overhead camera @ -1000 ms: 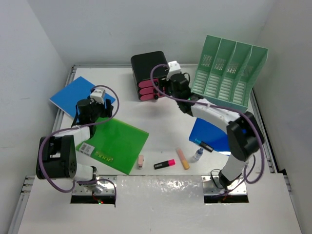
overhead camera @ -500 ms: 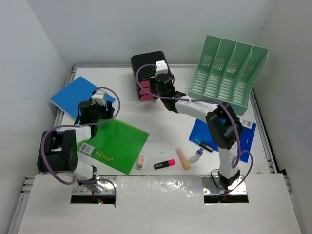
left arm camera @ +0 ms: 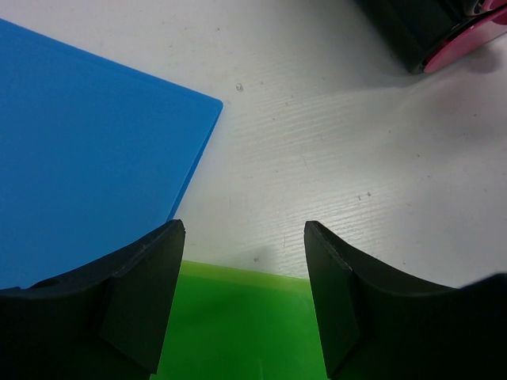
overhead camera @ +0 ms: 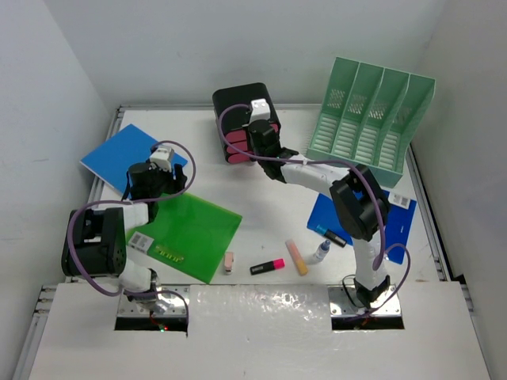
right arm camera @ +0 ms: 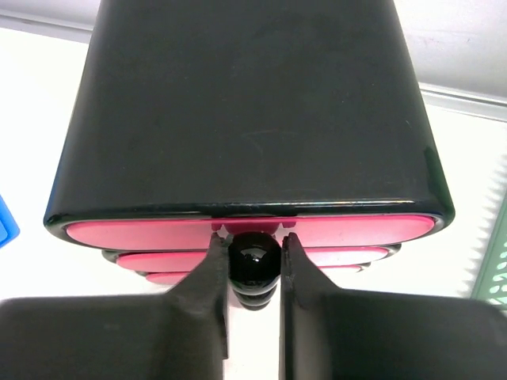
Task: Organize the desk
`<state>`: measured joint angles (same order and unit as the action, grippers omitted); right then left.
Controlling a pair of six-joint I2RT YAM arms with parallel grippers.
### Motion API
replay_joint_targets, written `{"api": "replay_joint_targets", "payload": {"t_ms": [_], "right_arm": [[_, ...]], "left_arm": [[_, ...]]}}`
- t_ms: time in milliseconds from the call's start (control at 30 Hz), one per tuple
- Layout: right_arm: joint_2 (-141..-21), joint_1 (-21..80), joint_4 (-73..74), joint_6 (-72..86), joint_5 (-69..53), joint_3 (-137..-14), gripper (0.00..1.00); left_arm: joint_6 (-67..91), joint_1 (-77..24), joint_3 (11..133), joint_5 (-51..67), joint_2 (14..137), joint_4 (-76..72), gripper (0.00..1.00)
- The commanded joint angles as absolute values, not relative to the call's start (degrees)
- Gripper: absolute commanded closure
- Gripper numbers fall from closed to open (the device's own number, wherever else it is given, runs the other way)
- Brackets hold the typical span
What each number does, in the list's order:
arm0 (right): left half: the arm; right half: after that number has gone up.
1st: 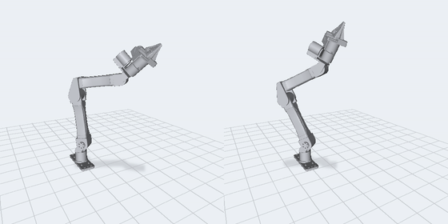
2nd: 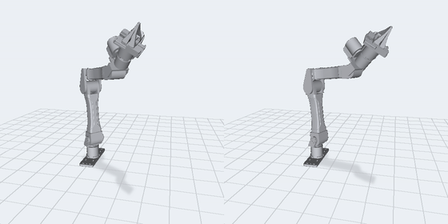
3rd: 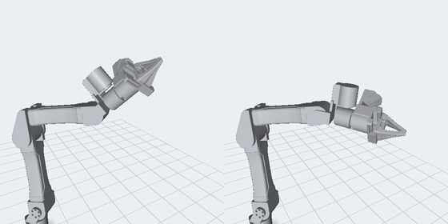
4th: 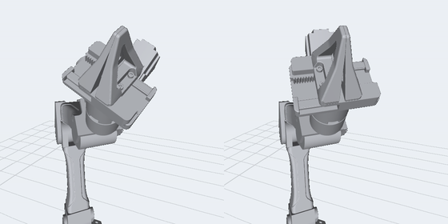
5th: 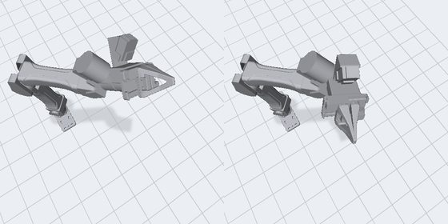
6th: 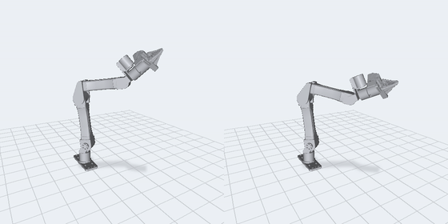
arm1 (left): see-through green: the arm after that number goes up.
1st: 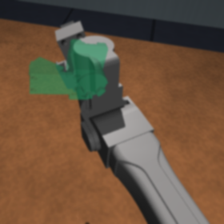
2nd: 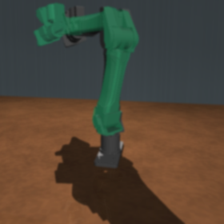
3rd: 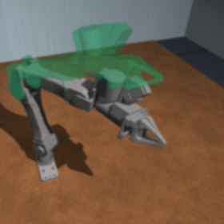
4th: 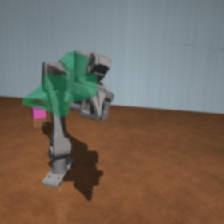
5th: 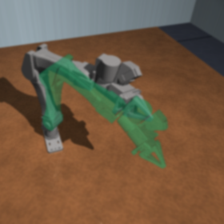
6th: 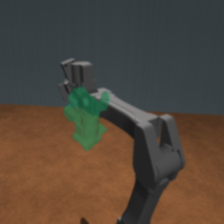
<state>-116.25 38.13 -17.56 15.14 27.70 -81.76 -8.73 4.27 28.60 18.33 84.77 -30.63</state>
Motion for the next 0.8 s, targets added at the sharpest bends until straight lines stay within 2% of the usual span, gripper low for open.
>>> {"api": "replay_joint_targets", "payload": {"t_ms": [0,133,467,567,600,633,700,733,767], "right_arm": [[-114.71,38.58,-18.64,15.56,28.04,-82.27,0.96],[-110.32,40.95,-18.89,13.89,28.56,-75.53,1.0],[-96.6,45.61,-21.97,16.43,30.32,-56.26,1.0],[-93.7,46.31,-20.92,17.75,28.83,-53.18,0.95],[-93.0,46.32,-20.05,18.28,28.22,-52.04,0.91],[-91.51,46.32,-19.34,18.89,26.91,-51.68,0.72],[-89.75,46.32,-16.88,18.99,25.67,-51.68,0.54],[-87.91,46.32,-15.83,18.46,24.88,-51.94,0.4],[-86.85,46.32,-13.65,17.94,24.61,-52.73,0.35]], "left_arm": [[-8.61,4.92,30.5,19.34,84.99,-32.43,0.4],[-8.61,4.92,30.85,19.34,85.25,-32.08,0.4],[-8.7,4.83,31.02,19.42,85.52,-31.82,0.4],[-8.79,4.92,31.2,19.51,85.78,-31.64,0.4],[-8.88,4.83,31.2,19.42,85.87,-31.55,0.4],[-8.79,4.92,31.29,19.42,85.96,-31.55,0.4],[-8.88,4.83,31.38,19.42,86.04,-31.46,0.4],[-8.96,4.92,31.38,19.42,86.22,-31.46,0.4],[-8.96,4.92,31.46,19.51,86.31,-31.38,0.4]]}}
